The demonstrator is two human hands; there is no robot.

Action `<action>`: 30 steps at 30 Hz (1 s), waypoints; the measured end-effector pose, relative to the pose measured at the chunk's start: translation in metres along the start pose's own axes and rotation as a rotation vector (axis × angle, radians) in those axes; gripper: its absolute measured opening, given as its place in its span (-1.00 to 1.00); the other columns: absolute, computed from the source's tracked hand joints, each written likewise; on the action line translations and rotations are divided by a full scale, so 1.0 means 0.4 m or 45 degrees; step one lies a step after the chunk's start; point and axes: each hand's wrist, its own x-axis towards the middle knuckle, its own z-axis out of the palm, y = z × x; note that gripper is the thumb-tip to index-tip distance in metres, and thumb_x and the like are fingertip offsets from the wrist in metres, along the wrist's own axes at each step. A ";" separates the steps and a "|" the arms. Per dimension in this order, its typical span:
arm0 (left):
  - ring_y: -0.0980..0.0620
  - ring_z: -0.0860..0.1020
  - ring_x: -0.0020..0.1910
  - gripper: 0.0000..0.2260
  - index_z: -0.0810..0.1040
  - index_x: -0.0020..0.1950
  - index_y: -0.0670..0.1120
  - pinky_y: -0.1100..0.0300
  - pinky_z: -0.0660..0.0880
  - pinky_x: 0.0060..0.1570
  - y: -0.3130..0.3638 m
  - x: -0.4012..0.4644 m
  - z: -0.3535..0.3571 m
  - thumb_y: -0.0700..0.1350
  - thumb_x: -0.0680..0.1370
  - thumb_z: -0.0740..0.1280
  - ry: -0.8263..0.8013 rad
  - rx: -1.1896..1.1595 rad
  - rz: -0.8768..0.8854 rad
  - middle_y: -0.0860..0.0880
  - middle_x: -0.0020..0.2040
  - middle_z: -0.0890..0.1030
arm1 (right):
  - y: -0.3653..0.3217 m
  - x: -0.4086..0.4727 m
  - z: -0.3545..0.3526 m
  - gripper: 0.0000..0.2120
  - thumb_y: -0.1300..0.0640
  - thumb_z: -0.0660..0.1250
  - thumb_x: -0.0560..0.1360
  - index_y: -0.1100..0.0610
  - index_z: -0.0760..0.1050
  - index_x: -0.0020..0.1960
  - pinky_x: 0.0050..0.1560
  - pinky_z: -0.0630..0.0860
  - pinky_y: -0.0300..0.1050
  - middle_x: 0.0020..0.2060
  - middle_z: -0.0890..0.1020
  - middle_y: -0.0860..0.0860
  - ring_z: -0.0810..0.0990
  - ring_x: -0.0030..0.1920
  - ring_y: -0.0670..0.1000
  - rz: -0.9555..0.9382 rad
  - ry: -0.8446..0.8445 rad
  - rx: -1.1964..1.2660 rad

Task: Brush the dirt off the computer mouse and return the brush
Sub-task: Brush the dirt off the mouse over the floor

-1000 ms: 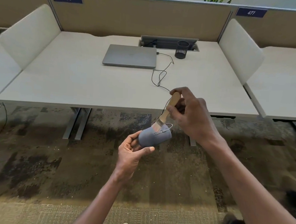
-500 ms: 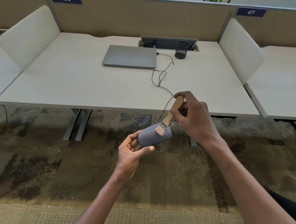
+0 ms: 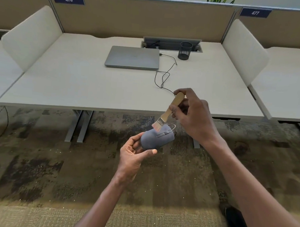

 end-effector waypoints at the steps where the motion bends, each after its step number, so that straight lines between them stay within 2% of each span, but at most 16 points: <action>1: -0.03 0.71 0.17 -0.34 0.62 0.24 0.00 0.19 0.66 0.04 0.000 0.000 0.001 -0.20 0.17 0.70 -0.004 0.002 0.001 -0.08 0.17 0.74 | -0.008 0.002 0.009 -0.63 0.23 0.42 0.56 0.14 0.43 0.32 -0.15 0.64 0.08 -0.22 0.69 0.09 0.70 -0.26 0.05 -0.018 -0.011 -0.014; 7: -0.02 0.71 0.16 -0.35 0.62 0.24 -0.01 0.22 0.65 0.02 0.000 -0.010 0.004 -0.22 0.18 0.70 -0.035 -0.001 -0.009 -0.09 0.16 0.74 | -0.047 0.042 0.058 -0.42 0.22 0.38 0.56 0.24 0.29 0.52 -0.06 0.59 0.07 -0.21 0.69 0.14 0.65 -0.20 0.14 -0.029 -0.148 -0.192; 10: -0.02 0.71 0.16 -0.33 0.60 0.26 -0.03 0.23 0.65 0.03 0.004 -0.016 -0.002 -0.22 0.18 0.69 -0.041 -0.007 -0.013 -0.08 0.16 0.74 | -0.043 0.069 0.059 -0.48 0.25 0.35 0.54 0.31 0.31 0.46 -0.04 0.57 0.15 -0.18 0.66 0.20 0.62 -0.15 0.25 0.044 -0.170 -0.290; 15: 0.00 0.71 0.17 -0.32 0.59 0.27 -0.04 0.24 0.64 0.04 0.010 -0.026 -0.016 -0.21 0.18 0.68 -0.033 -0.008 -0.003 -0.04 0.16 0.74 | -0.007 0.092 0.032 -0.59 0.27 0.33 0.55 0.34 0.36 0.35 -0.04 0.60 0.23 -0.13 0.63 0.22 0.63 -0.14 0.27 0.199 -0.182 -0.355; 19: -0.01 0.71 0.16 -0.32 0.59 0.28 -0.04 0.24 0.65 0.03 0.009 -0.029 -0.025 -0.20 0.19 0.68 -0.027 -0.009 0.013 -0.06 0.16 0.74 | 0.035 0.090 0.007 -0.58 0.26 0.32 0.55 0.34 0.36 0.37 0.06 0.57 0.26 0.01 0.61 0.31 0.60 0.02 0.34 0.315 -0.152 -0.402; 22: -0.02 0.71 0.17 -0.33 0.59 0.28 -0.03 0.23 0.65 0.04 0.007 -0.025 -0.026 -0.20 0.20 0.69 -0.015 -0.012 0.018 -0.07 0.17 0.74 | 0.053 0.074 -0.004 -0.50 0.26 0.32 0.57 0.32 0.31 0.47 0.12 0.54 0.21 0.04 0.64 0.31 0.59 0.10 0.33 0.305 -0.093 -0.429; 25: -0.03 0.71 0.17 -0.33 0.61 0.27 -0.03 0.21 0.65 0.04 0.006 -0.021 -0.024 -0.18 0.19 0.70 0.001 -0.008 0.022 -0.08 0.18 0.74 | 0.037 0.056 -0.014 -0.45 0.23 0.34 0.58 0.26 0.29 0.52 0.07 0.59 0.14 -0.06 0.69 0.25 0.66 -0.03 0.25 0.230 0.054 -0.351; 27: -0.03 0.71 0.17 -0.35 0.62 0.26 -0.03 0.20 0.66 0.03 0.004 -0.018 -0.024 -0.19 0.20 0.71 0.010 -0.006 0.021 -0.09 0.18 0.74 | 0.003 0.038 -0.016 -0.49 0.23 0.37 0.57 0.24 0.34 0.48 -0.06 0.64 0.06 -0.19 0.69 0.15 0.69 -0.20 0.12 0.152 0.171 -0.252; 30: -0.04 0.72 0.16 -0.35 0.62 0.25 -0.04 0.19 0.66 0.01 0.000 -0.016 -0.021 -0.19 0.19 0.71 0.021 -0.007 0.015 -0.09 0.16 0.74 | -0.068 -0.008 0.000 -0.56 0.21 0.40 0.56 0.17 0.41 0.40 -0.21 0.66 -0.05 -0.26 0.69 0.03 0.70 -0.29 -0.05 0.053 0.234 -0.060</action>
